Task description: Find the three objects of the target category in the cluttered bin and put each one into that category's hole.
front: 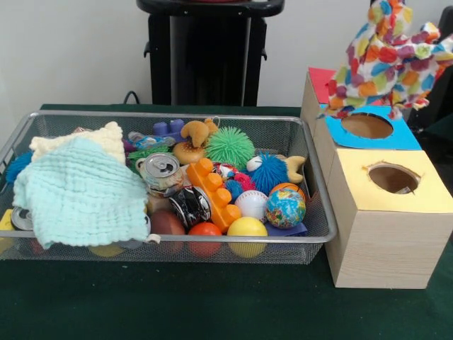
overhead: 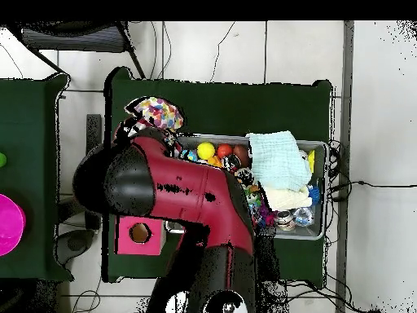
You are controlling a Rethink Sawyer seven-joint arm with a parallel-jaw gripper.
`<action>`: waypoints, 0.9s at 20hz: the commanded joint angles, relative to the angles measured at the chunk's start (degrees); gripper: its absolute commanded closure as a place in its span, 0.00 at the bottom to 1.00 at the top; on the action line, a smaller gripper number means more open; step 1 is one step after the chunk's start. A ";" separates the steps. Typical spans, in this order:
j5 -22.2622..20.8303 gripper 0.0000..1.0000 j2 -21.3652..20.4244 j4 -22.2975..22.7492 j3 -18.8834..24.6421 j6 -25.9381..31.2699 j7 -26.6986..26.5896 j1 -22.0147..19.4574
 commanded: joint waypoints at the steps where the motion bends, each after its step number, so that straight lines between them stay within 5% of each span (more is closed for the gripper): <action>1: 3.96 1.00 8.70 -3.43 -1.59 1.65 18.38 0.40; 18: 12.04 1.00 15.59 -2.54 0.29 -4.92 21.65 4.88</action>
